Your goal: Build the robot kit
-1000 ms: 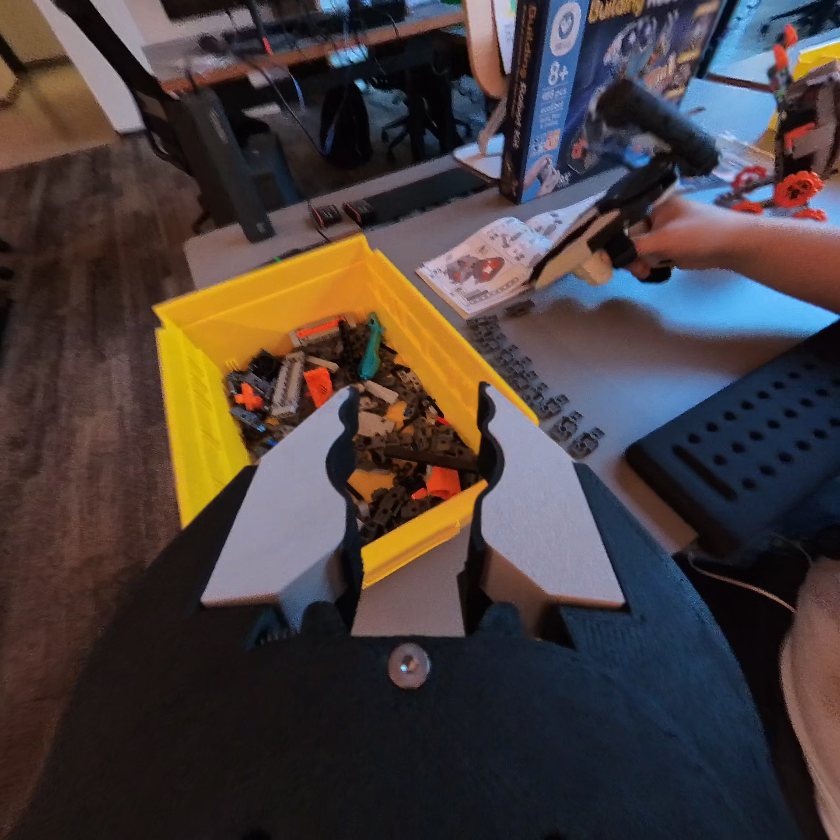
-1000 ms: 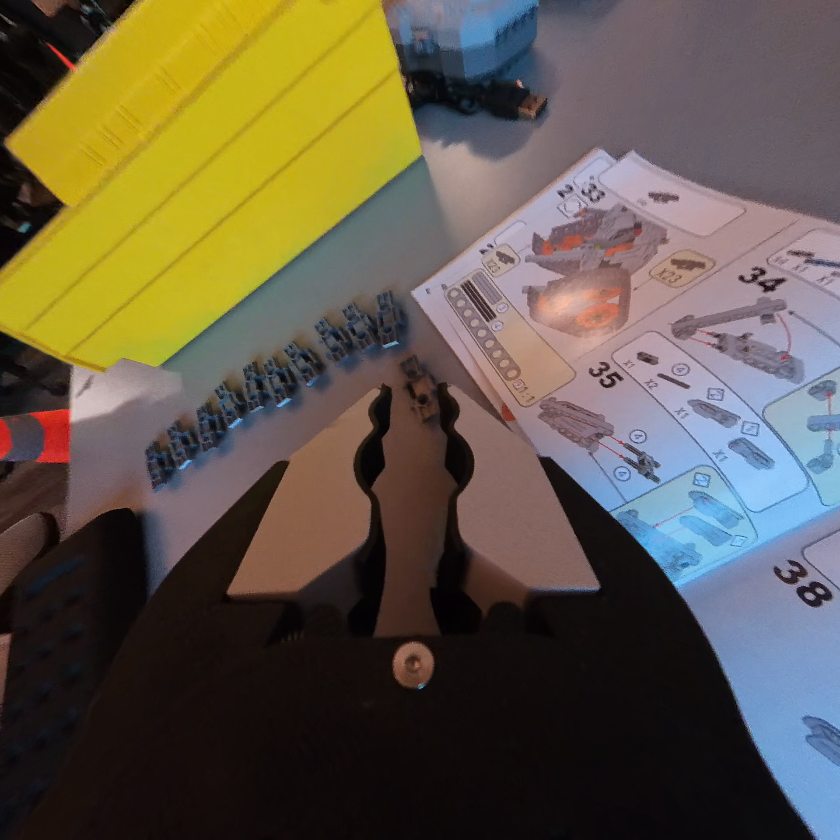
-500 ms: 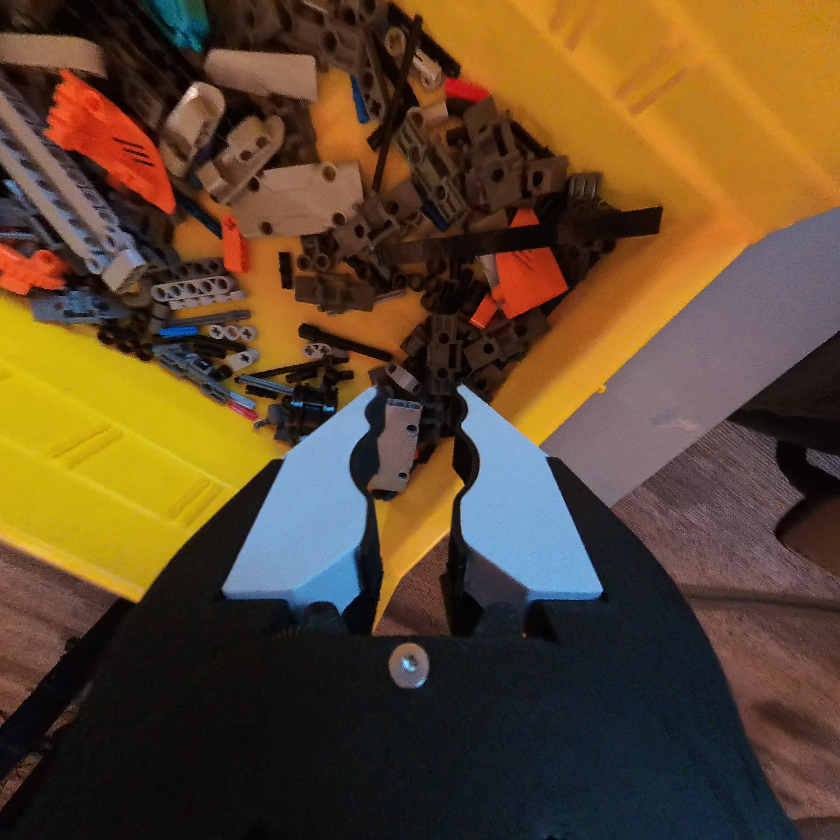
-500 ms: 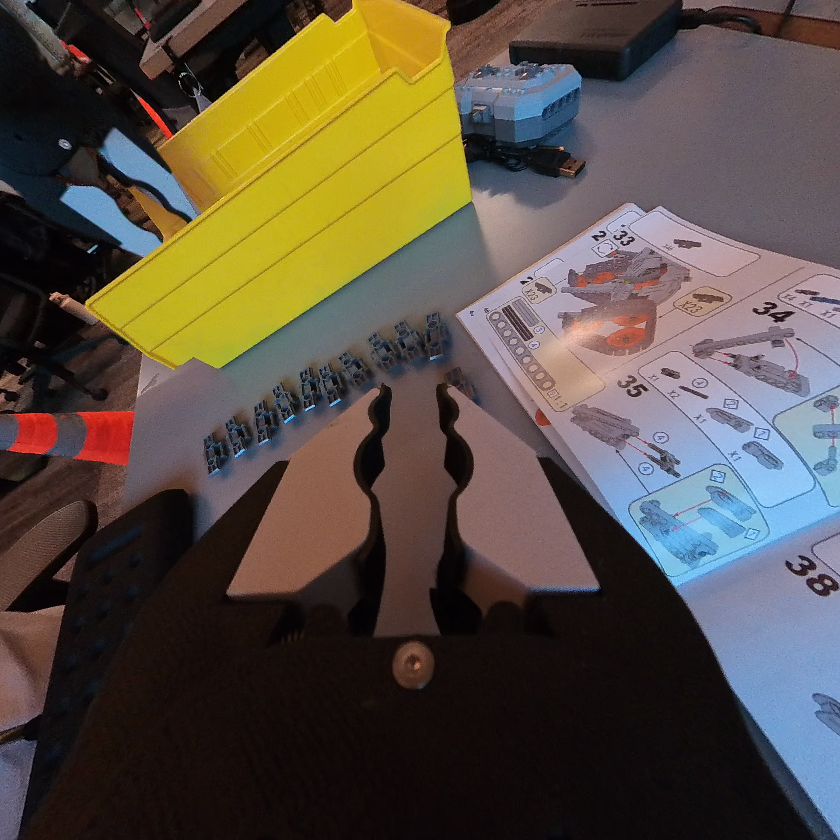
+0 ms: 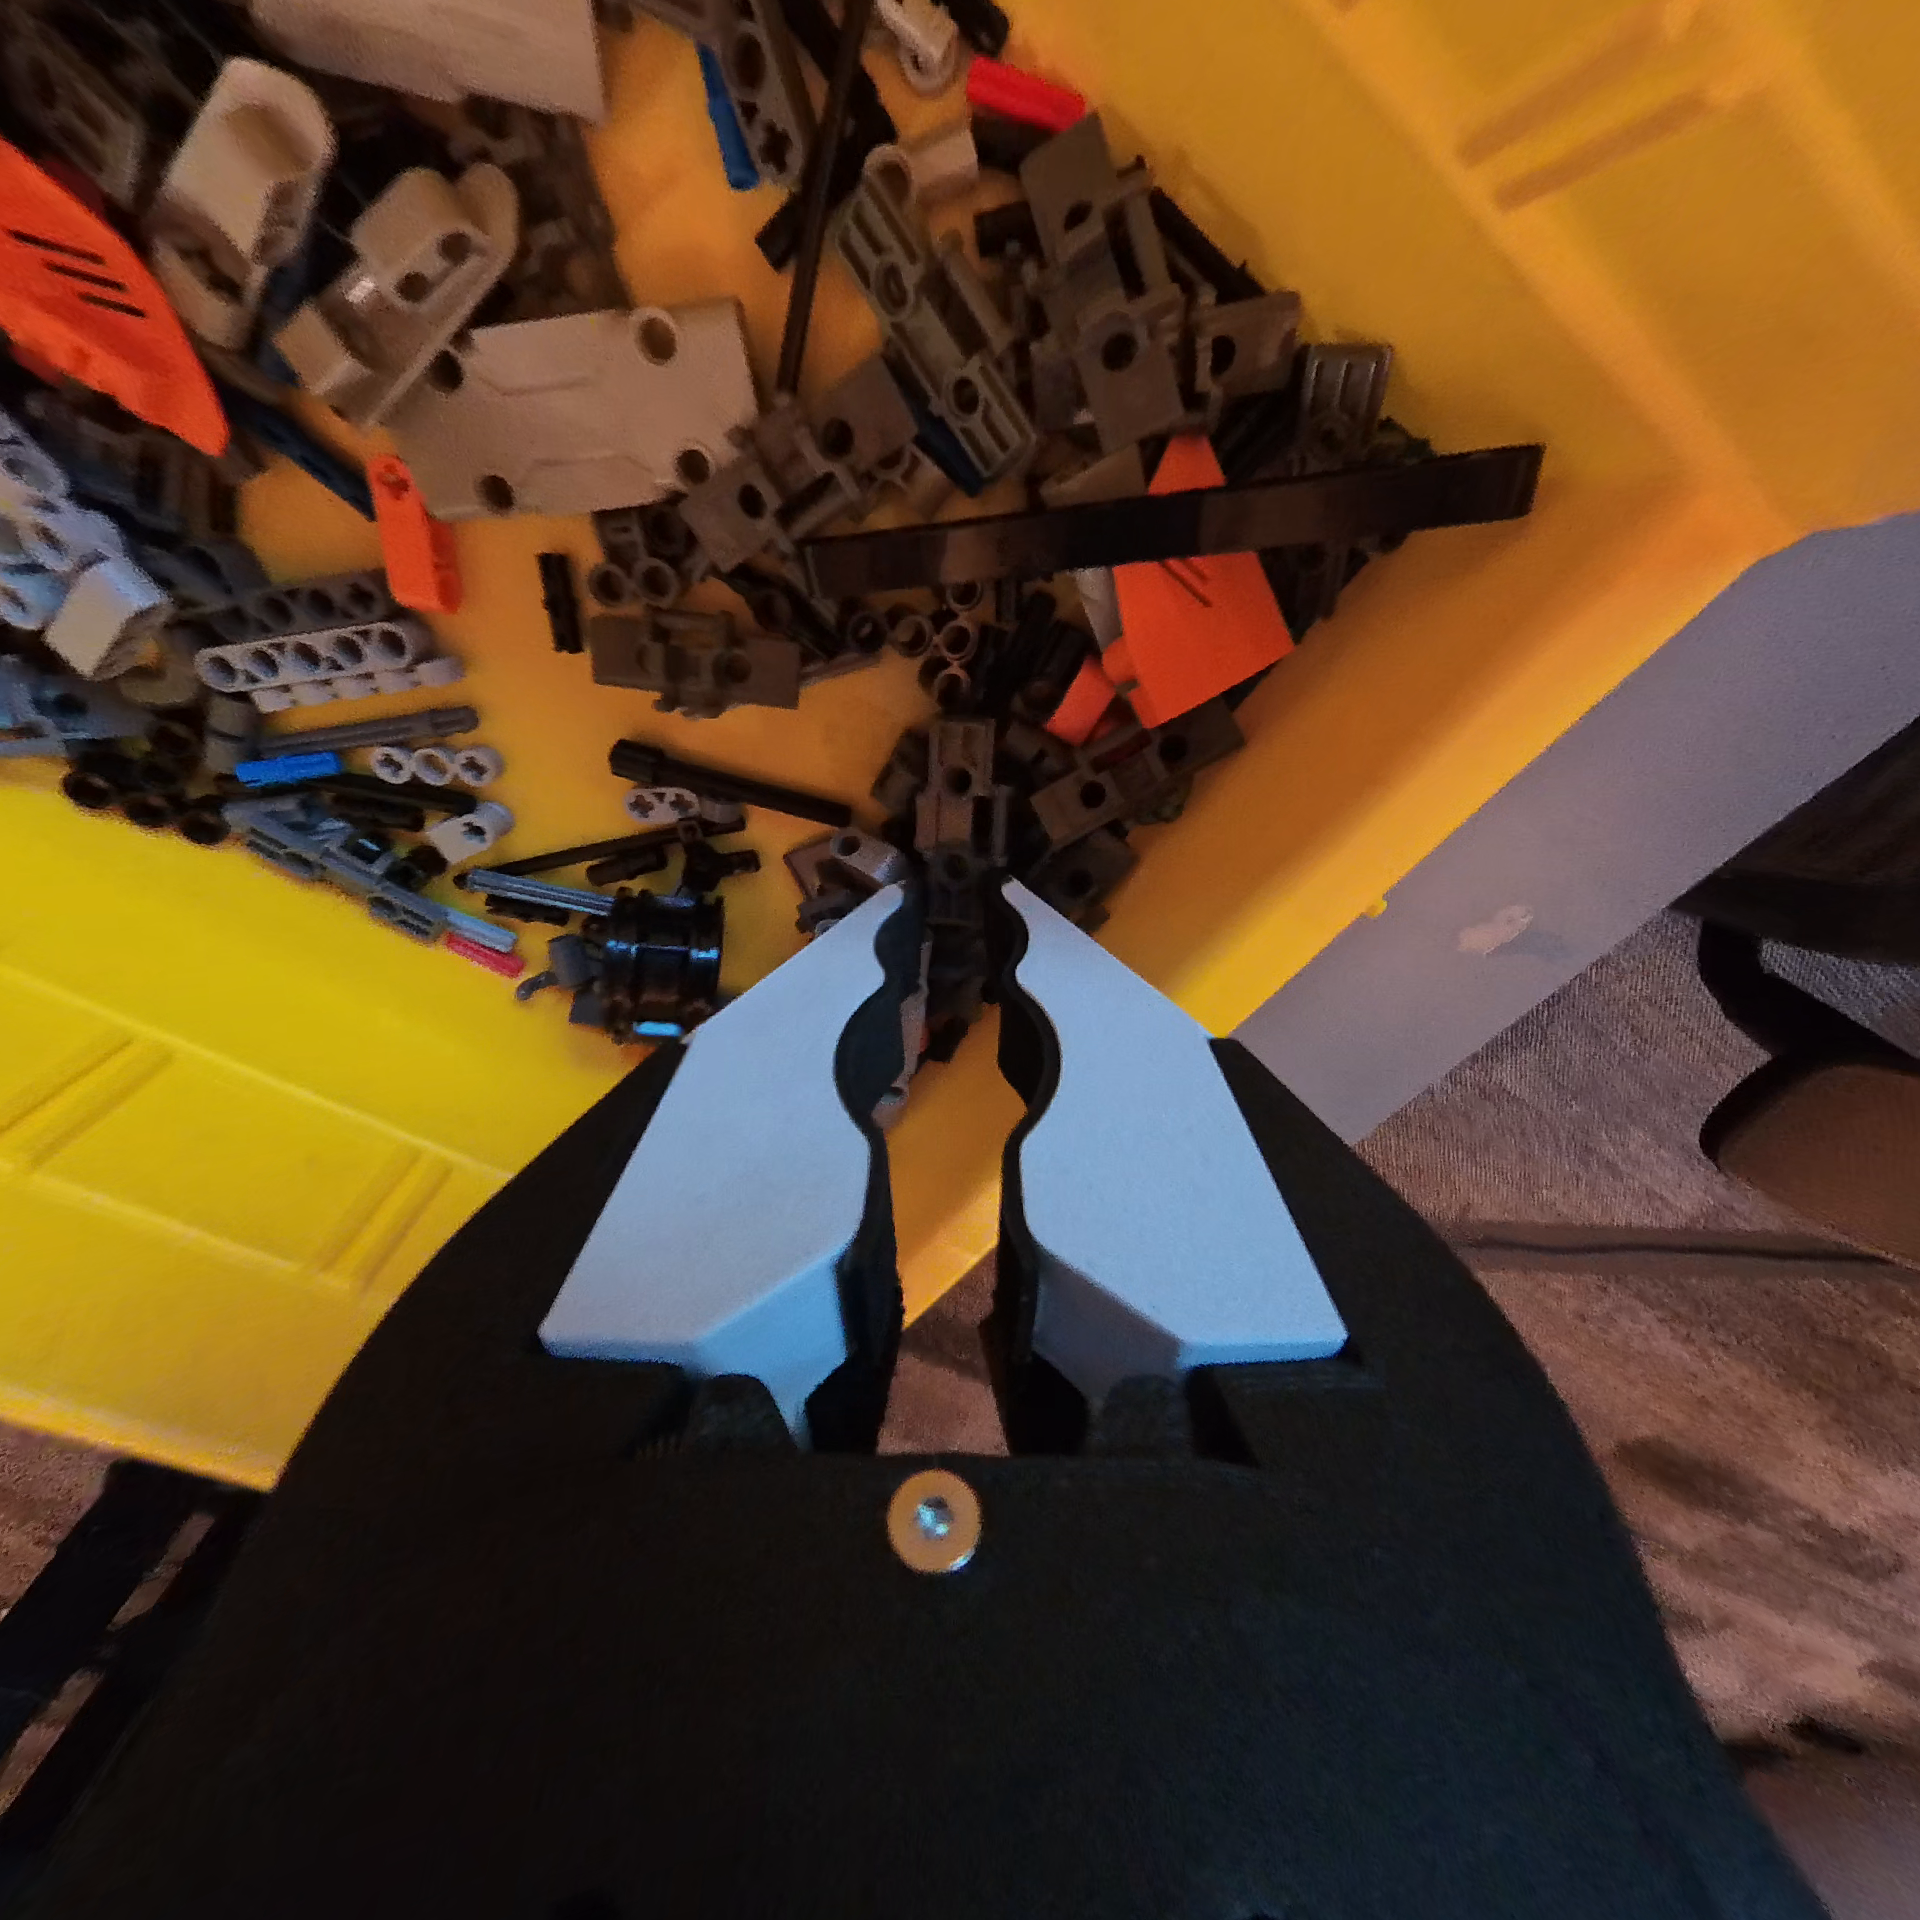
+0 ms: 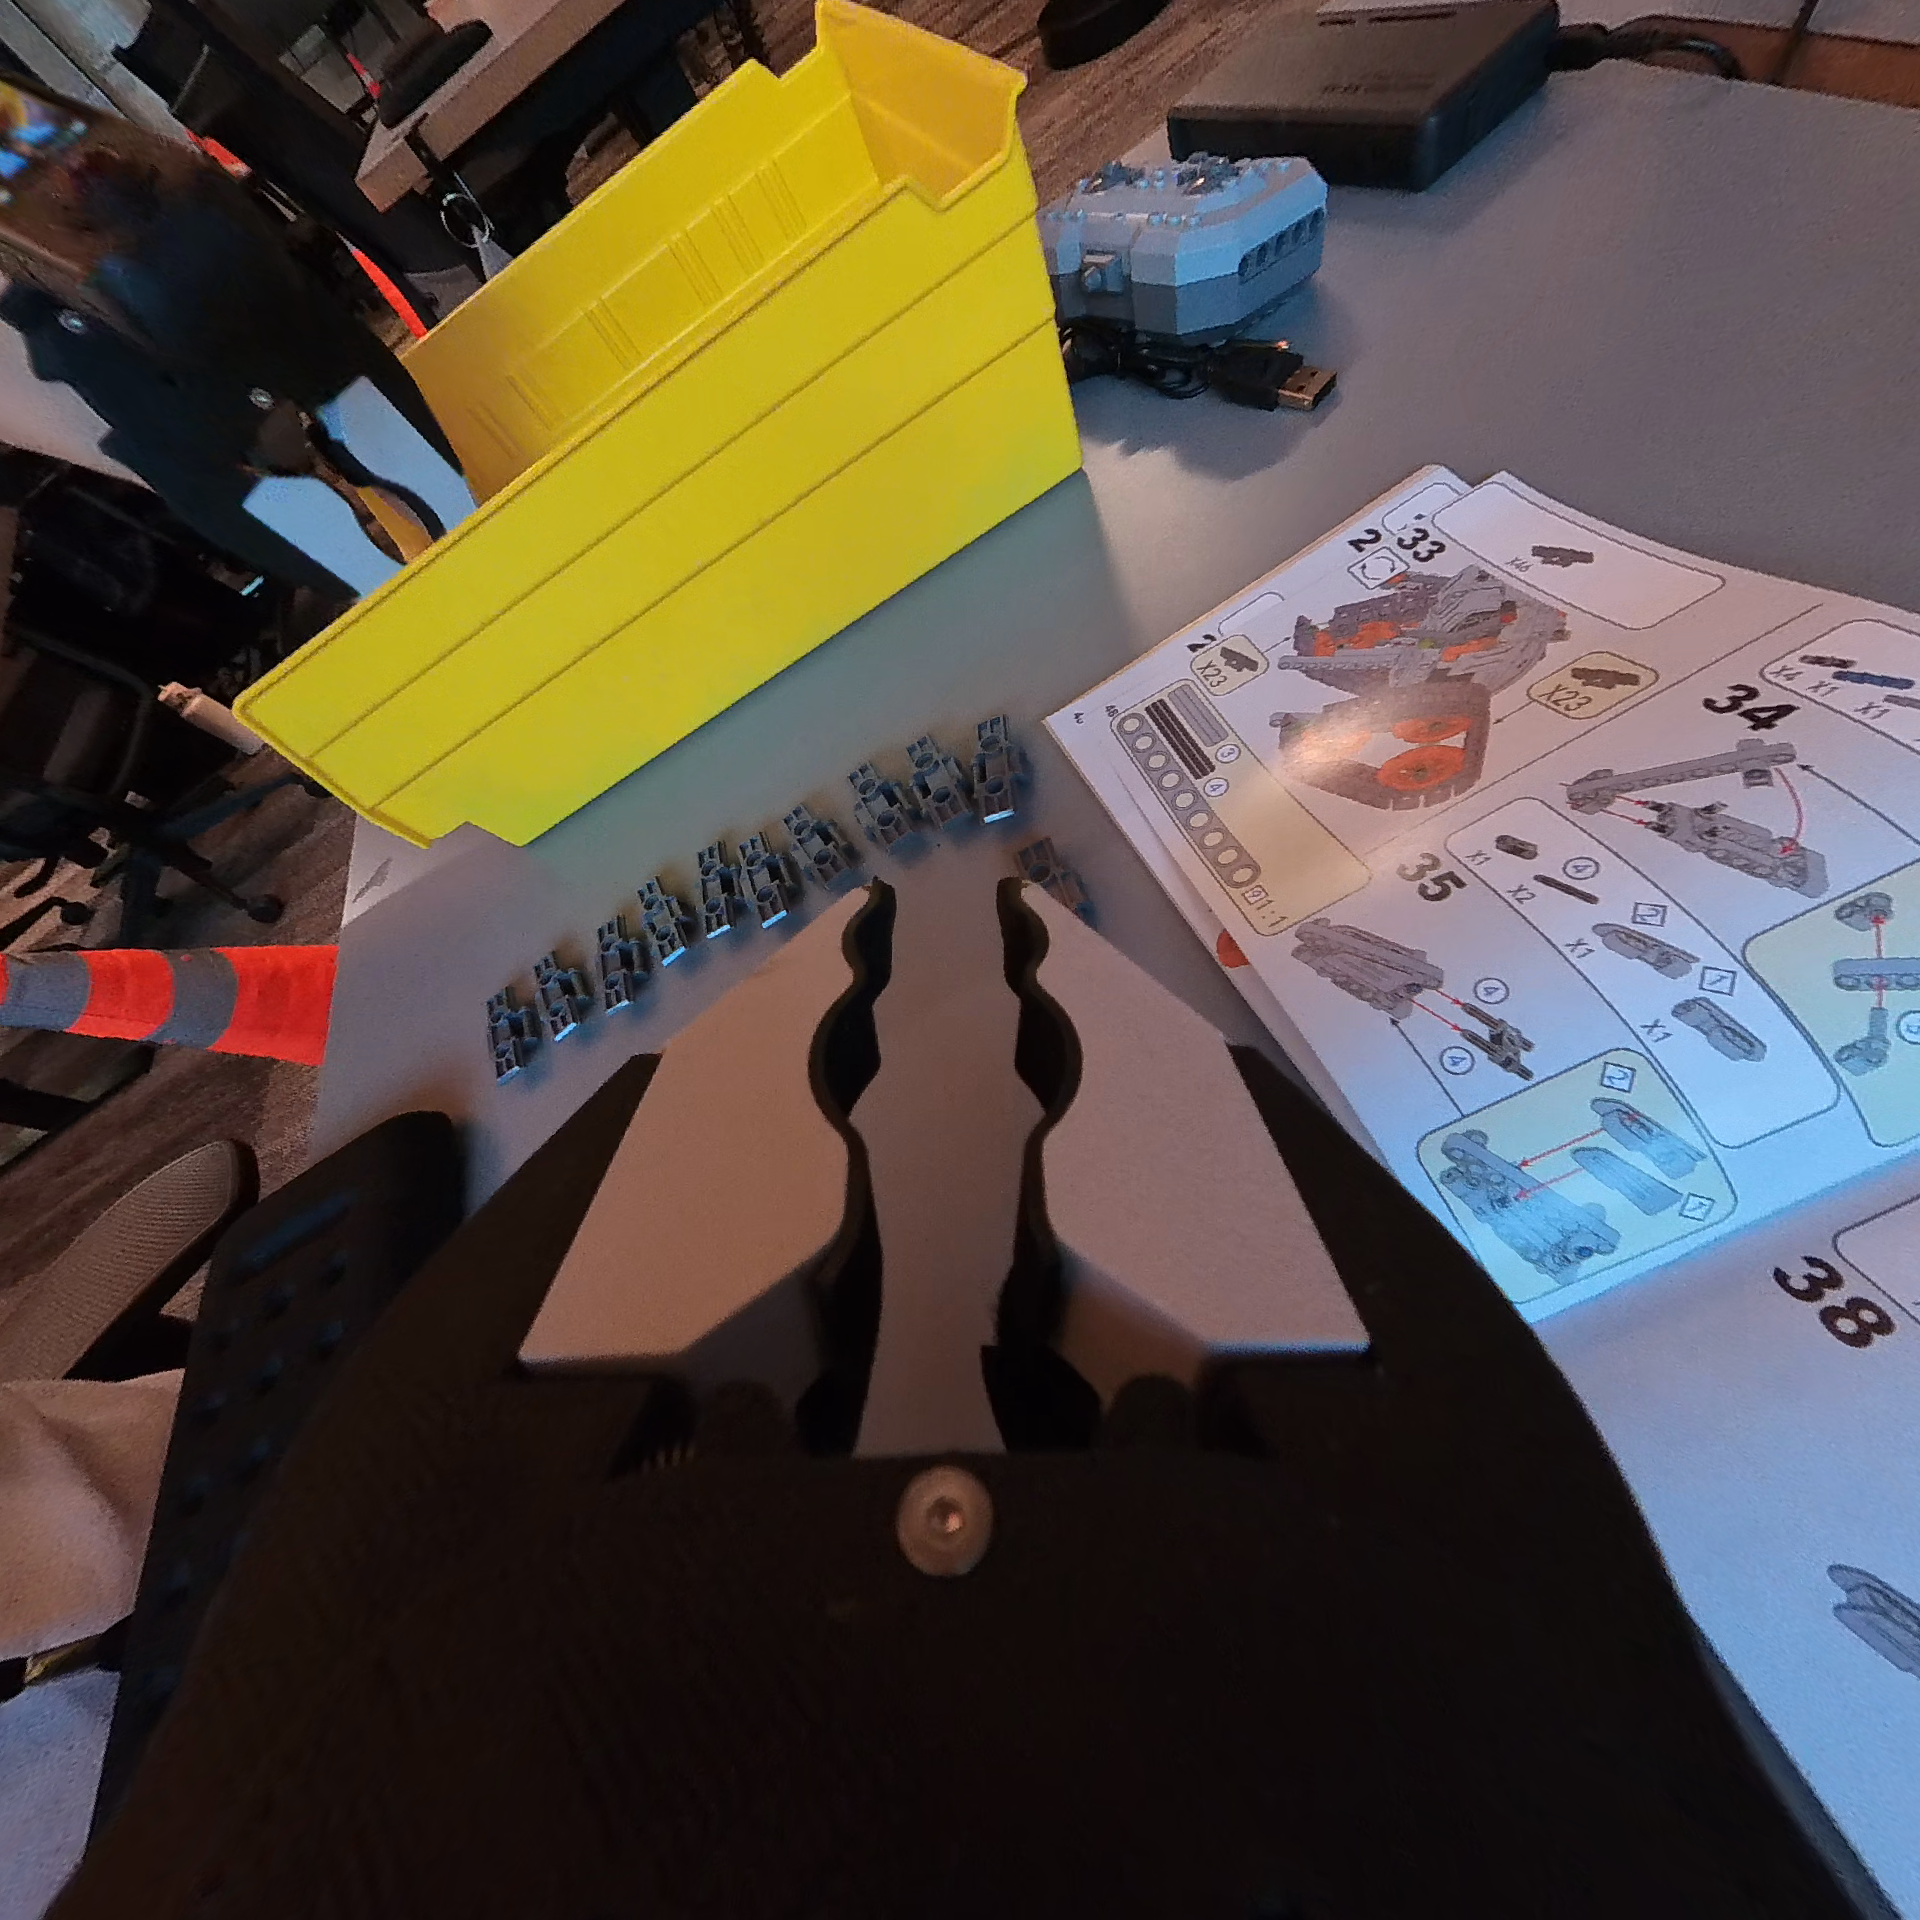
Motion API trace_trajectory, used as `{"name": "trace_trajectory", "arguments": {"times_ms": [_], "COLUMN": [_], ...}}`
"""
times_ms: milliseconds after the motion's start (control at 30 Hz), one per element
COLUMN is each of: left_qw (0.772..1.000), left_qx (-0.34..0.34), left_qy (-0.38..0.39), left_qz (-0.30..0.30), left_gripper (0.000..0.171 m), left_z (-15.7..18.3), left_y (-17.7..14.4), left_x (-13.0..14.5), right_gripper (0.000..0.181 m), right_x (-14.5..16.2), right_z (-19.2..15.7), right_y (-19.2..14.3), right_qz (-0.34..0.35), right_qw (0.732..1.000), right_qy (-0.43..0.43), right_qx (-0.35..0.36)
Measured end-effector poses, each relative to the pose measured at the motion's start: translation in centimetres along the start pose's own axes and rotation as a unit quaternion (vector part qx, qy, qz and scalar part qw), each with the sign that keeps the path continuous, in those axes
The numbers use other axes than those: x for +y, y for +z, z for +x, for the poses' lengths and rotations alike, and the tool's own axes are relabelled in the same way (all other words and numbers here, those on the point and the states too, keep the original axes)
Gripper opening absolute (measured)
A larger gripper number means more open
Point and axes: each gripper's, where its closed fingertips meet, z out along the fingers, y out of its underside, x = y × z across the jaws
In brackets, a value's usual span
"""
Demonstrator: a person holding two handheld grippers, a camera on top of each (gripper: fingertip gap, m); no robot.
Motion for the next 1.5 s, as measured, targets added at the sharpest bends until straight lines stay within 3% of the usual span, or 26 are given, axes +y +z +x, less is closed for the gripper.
{"name": "trace_trajectory", "arguments": {"times_ms": [267, 333, 433, 500, 600, 733, 900, 1200, 1267, 1367, 1500], "left_qw": [0.993, 0.986, 0.968, 0.961, 0.956, 0.956, 0.952, 0.952, 0.954, 0.958, 0.959], "left_qx": [-0.063, -0.083, -0.09, -0.087, -0.074, -0.06, -0.055, -0.046, -0.037, -0.021, -0.019], "left_qy": [-0.004, 0.014, 0.09, 0.152, 0.228, 0.263, 0.289, 0.297, 0.29, 0.275, 0.256], "left_qz": [0.095, 0.143, 0.219, 0.213, 0.172, 0.115, 0.083, 0.06, 0.061, 0.076, 0.122], "left_gripper": [0.009, 0.009, 0.009, 0.009, 0.009, 0.01, 0.01, 0.01, 0.012, 0.028, 0.029], "left_z": [-1.6, -1.5, 0.5, 2.3, 4.1, 4.1, 3.3, 3.0, 3.1, 3.3, 3.3], "left_y": [-6.1, -9.0, -12.3, -11.9, -8.5, -3.5, 0.0, 2.1, 2.3, 2.0, -0.8], "left_x": [-2.7, -5.6, -12.3, -16.3, -21.4, -25.4, -27.0, -27.3, -27.2, -27.4, -27.7], "right_gripper": [0.019, 0.019, 0.018, 0.018, 0.018, 0.017, 0.016, 0.017, 0.017, 0.018, 0.018], "right_x": [-0.3, -0.8, -1.5, -1.8, -2.0, -2.2, -2.3, -2.2, -2.1, -2.0, -1.6], "right_z": [0.4, 0.6, 1.5, 2.5, 3.7, 5.4, 6.5, 6.9, 7.0, 7.0, 7.0], "right_y": [-0.1, -0.4, -1.2, -1.9, -3.4, -5.2, -6.0, -6.0, -5.9, -5.8, -5.6], "right_qz": [0.004, 0.014, 0.037, 0.049, 0.063, 0.079, 0.09, 0.087, 0.085, 0.084, 0.076], "right_qw": [1.0, 1.0, 0.999, 0.997, 0.993, 0.987, 0.986, 0.988, 0.988, 0.989, 0.99], "right_qy": [0.004, 0.002, -0.008, -0.02, -0.034, -0.04, -0.022, -0.012, -0.01, -0.008, -0.009], "right_qx": [0.004, 0.01, 0.033, 0.062, 0.096, 0.136, 0.137, 0.128, 0.127, 0.124, 0.122]}}
